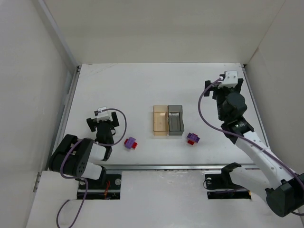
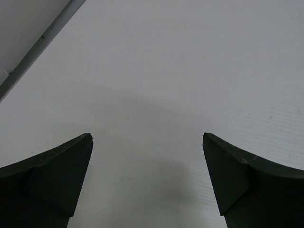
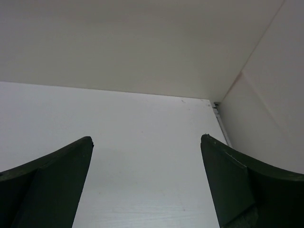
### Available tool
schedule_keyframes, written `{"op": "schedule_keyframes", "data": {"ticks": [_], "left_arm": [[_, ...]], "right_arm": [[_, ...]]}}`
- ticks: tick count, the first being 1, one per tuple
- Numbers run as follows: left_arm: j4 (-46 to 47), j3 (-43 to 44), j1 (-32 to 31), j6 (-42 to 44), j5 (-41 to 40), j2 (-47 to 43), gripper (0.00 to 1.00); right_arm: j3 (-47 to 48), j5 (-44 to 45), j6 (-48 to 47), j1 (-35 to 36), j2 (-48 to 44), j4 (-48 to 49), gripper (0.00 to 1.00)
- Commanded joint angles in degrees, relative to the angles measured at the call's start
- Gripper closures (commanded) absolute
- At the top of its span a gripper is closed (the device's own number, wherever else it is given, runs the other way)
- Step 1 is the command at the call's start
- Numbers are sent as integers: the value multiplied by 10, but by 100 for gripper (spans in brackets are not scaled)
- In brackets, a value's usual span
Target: Sort the legos into containers by color
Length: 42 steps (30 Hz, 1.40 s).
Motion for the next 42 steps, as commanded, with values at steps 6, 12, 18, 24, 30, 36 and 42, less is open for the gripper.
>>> {"op": "schedule_keyframes", "data": {"ticks": [6,12,18,24,30,36,42], "left_arm": [[248,-93,-9,151,233,-161,0],[-500,189,-34,347,562,-445,0],[-677,368,-74,267,428,-328,0],[-748,427,-108,191,337,-255,0],[-703,404,-126,167,325,-290,0],[-648,366,-126,180,344,-326,0],[-642,366,-126,181,339,-313,0]], "right_arm": [[150,344,-59,140,48,-239,0],[362,-75,174,76,180,-698,0],[230,-233,264,64,208,-658,10],[254,-240,275,44,295,-716,23],[197,-228,311,44,274,-757,23],[192,-234,318,62,323,-762,23],[180,-235,312,70,365,-735,21]]}}
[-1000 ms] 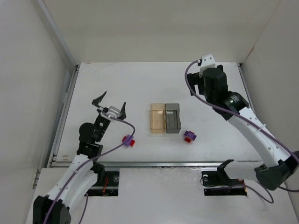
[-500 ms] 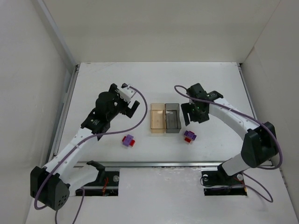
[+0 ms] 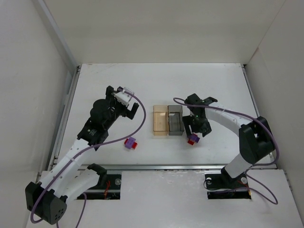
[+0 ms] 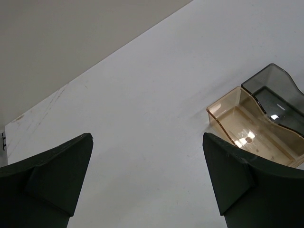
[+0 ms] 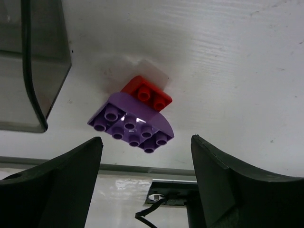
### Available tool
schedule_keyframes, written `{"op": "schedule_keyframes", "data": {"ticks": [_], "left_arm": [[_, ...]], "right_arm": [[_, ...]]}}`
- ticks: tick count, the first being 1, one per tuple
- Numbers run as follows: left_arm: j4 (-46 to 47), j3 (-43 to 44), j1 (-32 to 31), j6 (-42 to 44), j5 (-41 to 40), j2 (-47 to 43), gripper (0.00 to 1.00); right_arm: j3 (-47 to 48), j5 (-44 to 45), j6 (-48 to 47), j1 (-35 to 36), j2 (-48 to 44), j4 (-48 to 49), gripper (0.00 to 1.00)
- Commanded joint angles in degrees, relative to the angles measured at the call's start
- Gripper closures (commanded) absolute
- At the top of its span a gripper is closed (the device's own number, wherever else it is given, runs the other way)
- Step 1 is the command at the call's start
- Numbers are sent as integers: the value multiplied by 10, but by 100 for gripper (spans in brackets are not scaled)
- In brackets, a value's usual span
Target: Sort the legos into containers by color
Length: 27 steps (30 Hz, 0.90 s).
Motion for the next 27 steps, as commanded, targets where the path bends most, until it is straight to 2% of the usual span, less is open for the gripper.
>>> {"op": "schedule_keyframes", "data": {"ticks": [1,6,10,17,18,21,22,26,27], "left_arm": [[33,-5,-2,-5,-3,4,0],[33,1,-2,-10,-3,4,0],[33,1,-2,-10,-8,4,0],[33,6,-2,-5,-14,9,0],[33,6,-2,-5,-14,9,0],[28,6,-2,-5,-14,9,0],[28,6,-2,-5,-6,9,0],[17,1,-9,7,34,9,0],[17,1,-9,14,65,9,0]], "right_arm": [[-2,-3,6,2,20,16,19],[-2,-5,0,2,39,37,19],[-2,-12,0,2,45,55,28],[-21,-26,-7,2,46,66,59],[-21,-26,-7,2,46,66,70],[-26,-26,-1,2,40,66,88],[-26,-20,-1,2,40,60,100],[-5,13,21,2,3,19,100],[4,23,36,2,-11,-3,100]]}}
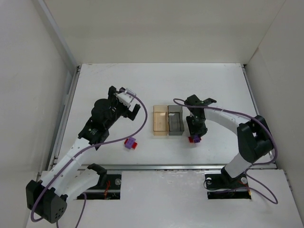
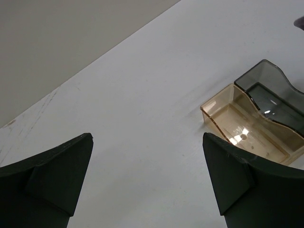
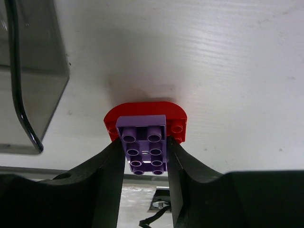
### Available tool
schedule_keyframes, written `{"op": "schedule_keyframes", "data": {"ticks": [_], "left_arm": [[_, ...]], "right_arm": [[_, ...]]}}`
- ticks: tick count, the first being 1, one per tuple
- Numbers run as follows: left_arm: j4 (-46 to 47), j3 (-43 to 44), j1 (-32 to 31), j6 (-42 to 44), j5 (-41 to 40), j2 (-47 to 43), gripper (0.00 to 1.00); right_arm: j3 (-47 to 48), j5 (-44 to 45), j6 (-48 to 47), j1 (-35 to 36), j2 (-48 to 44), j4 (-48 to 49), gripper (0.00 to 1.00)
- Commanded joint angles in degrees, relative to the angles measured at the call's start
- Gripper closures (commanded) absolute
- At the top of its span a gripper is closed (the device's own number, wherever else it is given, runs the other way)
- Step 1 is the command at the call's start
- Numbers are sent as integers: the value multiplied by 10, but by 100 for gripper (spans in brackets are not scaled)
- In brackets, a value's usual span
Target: Sort the legos into containers by color
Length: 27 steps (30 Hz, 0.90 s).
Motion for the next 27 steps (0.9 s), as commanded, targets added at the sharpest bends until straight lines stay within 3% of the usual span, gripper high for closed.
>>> {"op": "schedule_keyframes", "data": {"ticks": [1,6,11,15,20,22,25,26,27], "left_arm": [[4,2,-7,23,78,-4,0],[-28,29,-12,112,236,17,0],[-22,64,-18,152,348,84,0],[-8,89,-49,193,358,110,0],[-1,94,-83,246,339,131,2],[-1,100,-91,262,339,143,7],[-19,101,-111,290,333,155,23],[-19,101,-119,290,327,156,29],[-19,106,-119,296,327,163,41]], "right_arm": [[28,45,41,2,-58,-42,100],[120,92,89,8,-168,-70,100],[163,-24,94,75,-192,60,100],[175,-109,124,95,-169,171,100],[182,-164,138,116,-140,223,100],[182,-164,138,121,-132,223,100],[182,-187,138,121,-121,237,100],[182,-192,138,121,-121,237,100],[189,-193,138,121,-114,237,100]]}}
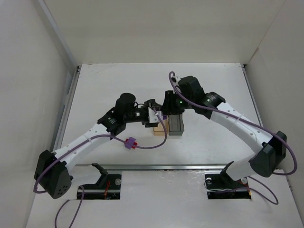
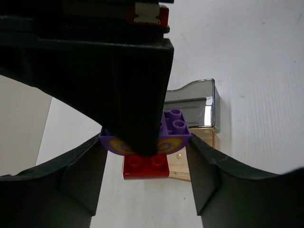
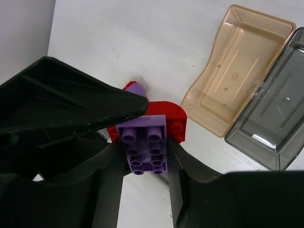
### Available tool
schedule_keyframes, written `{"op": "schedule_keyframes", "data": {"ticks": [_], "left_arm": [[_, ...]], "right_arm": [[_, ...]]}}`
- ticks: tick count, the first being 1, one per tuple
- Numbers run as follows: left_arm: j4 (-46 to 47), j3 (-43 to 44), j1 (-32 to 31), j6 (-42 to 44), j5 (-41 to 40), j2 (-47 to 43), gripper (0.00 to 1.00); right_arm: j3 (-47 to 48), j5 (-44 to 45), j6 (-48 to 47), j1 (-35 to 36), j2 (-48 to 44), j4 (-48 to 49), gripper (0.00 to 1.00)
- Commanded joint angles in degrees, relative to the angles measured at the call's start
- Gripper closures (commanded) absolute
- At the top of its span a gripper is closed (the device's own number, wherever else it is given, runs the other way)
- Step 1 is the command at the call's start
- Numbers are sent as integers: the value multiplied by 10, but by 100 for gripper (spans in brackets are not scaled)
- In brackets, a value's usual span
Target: Sort the legos into containers by color
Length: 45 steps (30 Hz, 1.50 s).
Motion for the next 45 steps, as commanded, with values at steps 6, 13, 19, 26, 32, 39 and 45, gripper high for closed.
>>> {"op": "schedule_keyframes", "data": {"ticks": [6,13,19,26,32,39,45], "left_arm": [[3,40,-10,39,-35,23,76],[-9,45,-10,23,-52,23,73],[-27,50,-10,17,-81,23,12],[-53,55,-10,23,-80,23,50],[-60,55,-10,23,-74,23,78],[-49,61,-10,2,-74,23,100],[-98,47,1,-31,-150,23,100]], "right_arm": [[34,-30,-2,5,6,37,100],[34,-24,-12,5,6,37,100],[39,-19,-18,5,11,31,100],[45,-19,-23,5,11,19,100],[45,-8,-23,5,11,13,100],[40,-8,-28,5,11,13,100],[1,14,-23,-66,-15,-6,100]]}}
